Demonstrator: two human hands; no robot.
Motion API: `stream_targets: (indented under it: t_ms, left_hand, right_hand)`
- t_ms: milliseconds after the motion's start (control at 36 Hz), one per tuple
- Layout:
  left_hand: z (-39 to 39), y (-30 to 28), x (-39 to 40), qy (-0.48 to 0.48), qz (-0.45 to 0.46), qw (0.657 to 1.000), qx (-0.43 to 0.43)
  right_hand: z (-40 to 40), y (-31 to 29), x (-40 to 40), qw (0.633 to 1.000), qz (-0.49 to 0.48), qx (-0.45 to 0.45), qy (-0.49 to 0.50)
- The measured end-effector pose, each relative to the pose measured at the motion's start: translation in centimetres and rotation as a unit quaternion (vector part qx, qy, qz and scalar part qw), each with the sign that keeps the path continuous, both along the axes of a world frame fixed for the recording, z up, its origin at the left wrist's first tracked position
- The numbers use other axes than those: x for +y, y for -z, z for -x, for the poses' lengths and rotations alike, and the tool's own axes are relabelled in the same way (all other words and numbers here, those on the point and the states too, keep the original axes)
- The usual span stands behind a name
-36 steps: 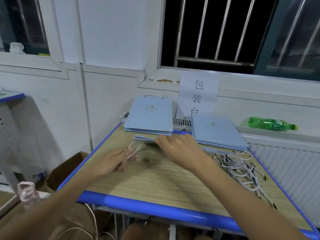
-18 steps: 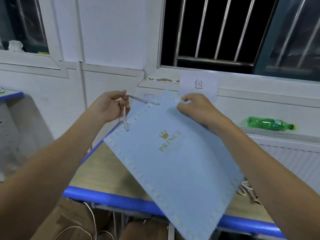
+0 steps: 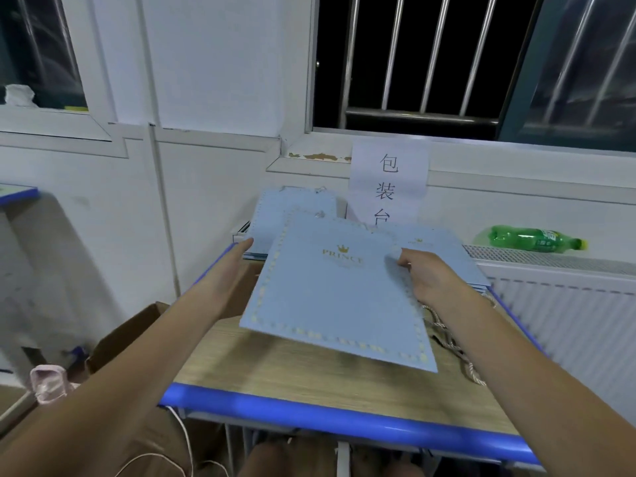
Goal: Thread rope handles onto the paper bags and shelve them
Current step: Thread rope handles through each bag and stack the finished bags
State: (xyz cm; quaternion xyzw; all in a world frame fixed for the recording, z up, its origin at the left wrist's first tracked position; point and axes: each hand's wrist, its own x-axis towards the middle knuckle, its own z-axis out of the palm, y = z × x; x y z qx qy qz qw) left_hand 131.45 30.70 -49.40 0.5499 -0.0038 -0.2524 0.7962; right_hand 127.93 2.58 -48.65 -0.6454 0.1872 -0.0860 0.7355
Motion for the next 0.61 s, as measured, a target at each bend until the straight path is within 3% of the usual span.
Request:
stream_targets:
  t_ms: [83,167,278,500,611]
  left_hand:
    - [0.7,-0.2,1.1,0.052,-0.014,0.998,-0.043]
    - [1.1,-0.5,1.2,0.002,-0.088,0.990,-0.108]
    - [0.9,-0.5,1.0,-0.060,-0.099,0.983,-0.144]
    - [-1.3,-0.2,0.6,-0.146,-0.097,0.965,-0.194]
    - [-4.2,-2.4,0.0,-0.175,-0.083,0.958,-0.209]
  right_hand:
    - [-0.6,0.4,-0.2,0.999,-0.037,-0.022,0.021]
    - [-0.1,0.0,0.8,0.993,-0.113,-0.042,-0.002]
    - [0.9,0.2,3.1,0.985,-0.157,-0.043,-0.050]
    - [-0.5,1.3,5.8,0.993,-0.024,-0.069,-0.090]
    - [-4.1,-1.6,5.7,0.991,0.023,-0.126,-0.042]
